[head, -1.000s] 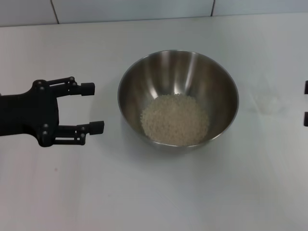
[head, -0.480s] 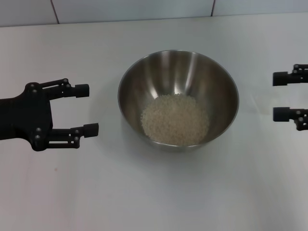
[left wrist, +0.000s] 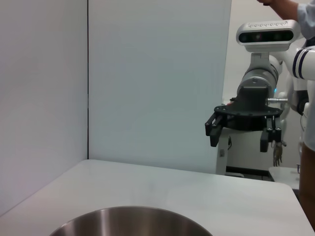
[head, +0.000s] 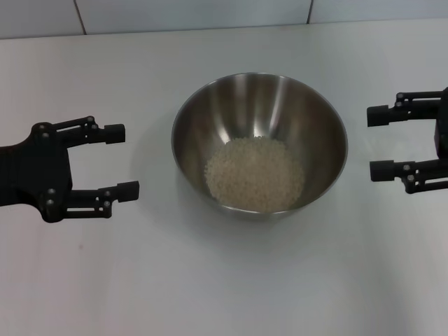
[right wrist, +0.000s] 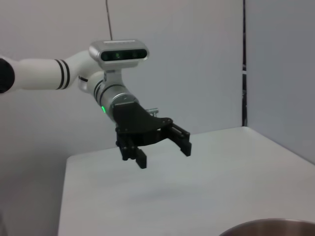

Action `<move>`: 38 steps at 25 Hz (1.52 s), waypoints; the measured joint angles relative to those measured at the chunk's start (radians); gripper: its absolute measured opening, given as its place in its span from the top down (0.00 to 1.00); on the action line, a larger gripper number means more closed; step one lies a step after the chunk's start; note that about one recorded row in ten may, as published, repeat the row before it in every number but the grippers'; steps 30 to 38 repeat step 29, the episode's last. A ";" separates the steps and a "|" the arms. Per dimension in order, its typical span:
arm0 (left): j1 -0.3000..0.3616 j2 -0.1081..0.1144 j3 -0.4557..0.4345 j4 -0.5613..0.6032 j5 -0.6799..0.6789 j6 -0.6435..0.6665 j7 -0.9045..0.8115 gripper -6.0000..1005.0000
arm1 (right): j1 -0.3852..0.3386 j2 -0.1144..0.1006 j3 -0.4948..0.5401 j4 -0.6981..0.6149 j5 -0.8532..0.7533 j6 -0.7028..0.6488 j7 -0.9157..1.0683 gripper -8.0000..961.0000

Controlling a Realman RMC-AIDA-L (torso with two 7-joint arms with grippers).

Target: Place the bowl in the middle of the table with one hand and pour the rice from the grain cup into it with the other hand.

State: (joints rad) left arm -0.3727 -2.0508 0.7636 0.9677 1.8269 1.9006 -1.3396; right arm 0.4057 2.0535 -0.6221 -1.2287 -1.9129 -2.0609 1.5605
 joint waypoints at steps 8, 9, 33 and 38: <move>0.005 0.001 0.000 0.008 0.001 0.000 -0.002 0.16 | 0.002 0.020 -0.068 -0.047 -0.030 0.025 0.006 0.22; 0.005 0.001 0.000 0.008 0.001 0.000 -0.002 0.16 | 0.003 0.020 -0.075 -0.049 -0.031 0.026 0.006 0.22; 0.005 0.003 0.007 0.023 0.006 0.006 -0.008 0.16 | 0.019 0.023 -0.185 -0.034 -0.034 0.085 0.011 0.22; 0.005 0.003 0.007 0.023 0.006 0.006 -0.008 0.16 | 0.019 0.023 -0.185 -0.034 -0.034 0.085 0.011 0.22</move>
